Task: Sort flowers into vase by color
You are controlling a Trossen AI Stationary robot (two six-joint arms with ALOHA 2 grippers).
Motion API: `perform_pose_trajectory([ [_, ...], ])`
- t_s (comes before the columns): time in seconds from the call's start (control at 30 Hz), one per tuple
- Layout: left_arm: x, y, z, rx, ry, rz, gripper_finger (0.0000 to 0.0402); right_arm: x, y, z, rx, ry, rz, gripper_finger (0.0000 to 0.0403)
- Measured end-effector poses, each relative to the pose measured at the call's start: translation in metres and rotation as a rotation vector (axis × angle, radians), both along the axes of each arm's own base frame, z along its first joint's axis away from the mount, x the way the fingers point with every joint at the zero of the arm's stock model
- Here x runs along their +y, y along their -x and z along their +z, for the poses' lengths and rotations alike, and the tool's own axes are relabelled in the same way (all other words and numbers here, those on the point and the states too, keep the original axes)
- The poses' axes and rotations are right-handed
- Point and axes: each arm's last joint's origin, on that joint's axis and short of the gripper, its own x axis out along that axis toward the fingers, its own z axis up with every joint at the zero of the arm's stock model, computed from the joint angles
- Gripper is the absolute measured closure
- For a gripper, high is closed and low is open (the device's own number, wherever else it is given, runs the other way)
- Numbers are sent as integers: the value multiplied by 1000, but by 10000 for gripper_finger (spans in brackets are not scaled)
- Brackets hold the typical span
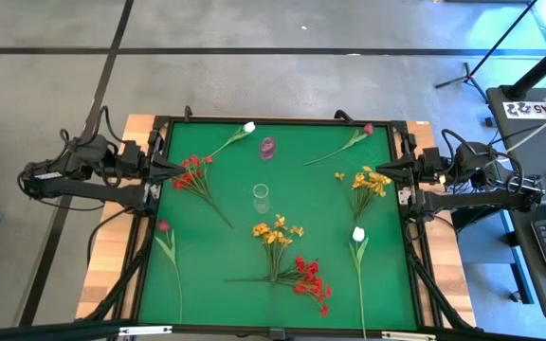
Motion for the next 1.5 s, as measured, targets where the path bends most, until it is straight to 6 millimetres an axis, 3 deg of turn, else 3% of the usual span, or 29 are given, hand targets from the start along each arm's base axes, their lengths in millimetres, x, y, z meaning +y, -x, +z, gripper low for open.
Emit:
perform_pose_trajectory([
  [1.27, 0, 0, 0, 0, -1, 0, 401, 0, 0, 0, 0, 0, 0, 377],
  [1.5, 1, 0, 0, 2, -118, 33, 401, 0, 0, 0, 0, 0, 0, 377],
])
